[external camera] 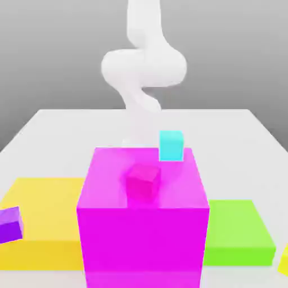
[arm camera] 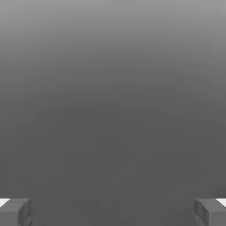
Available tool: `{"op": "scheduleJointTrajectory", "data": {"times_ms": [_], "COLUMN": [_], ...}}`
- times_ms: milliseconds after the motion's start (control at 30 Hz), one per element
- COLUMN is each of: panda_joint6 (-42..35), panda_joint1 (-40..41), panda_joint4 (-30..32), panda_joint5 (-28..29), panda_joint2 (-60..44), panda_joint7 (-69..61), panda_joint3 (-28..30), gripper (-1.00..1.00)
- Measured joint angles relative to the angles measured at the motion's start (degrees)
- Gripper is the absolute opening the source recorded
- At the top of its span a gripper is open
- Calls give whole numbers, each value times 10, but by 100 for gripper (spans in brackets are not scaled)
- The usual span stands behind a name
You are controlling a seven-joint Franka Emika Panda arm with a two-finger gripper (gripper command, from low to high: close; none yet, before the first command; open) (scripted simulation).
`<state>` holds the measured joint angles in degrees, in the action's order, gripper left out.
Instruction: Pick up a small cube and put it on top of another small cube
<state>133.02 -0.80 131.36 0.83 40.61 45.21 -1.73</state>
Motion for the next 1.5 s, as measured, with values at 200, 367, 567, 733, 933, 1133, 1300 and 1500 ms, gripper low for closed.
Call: {"op": "scheduleJointTrajectory", "data": {"times_ms": [200,367,567,733,933,1133,1300,1500], "panda_joint6": [30,55,84,108,138,200,213,178], "panda_joint1": [-20,-37,-69,-107,-143,-184,-190,-175], "panda_joint4": [-10,-19,-29,-37,-47,-67,-71,-59], "panda_joint5": [23,46,78,104,126,164,172,147], "panda_joint2": [-128,-231,-356,-461,-584,-708,-726,-679], "panda_joint7": [-13,-21,-27,-32,-45,-33,-27,-45], "panda_joint3": [-44,-79,-115,-131,-153,-137,-130,-150], "gripper": [0,0,0,0,0,0,-100,-100]}}
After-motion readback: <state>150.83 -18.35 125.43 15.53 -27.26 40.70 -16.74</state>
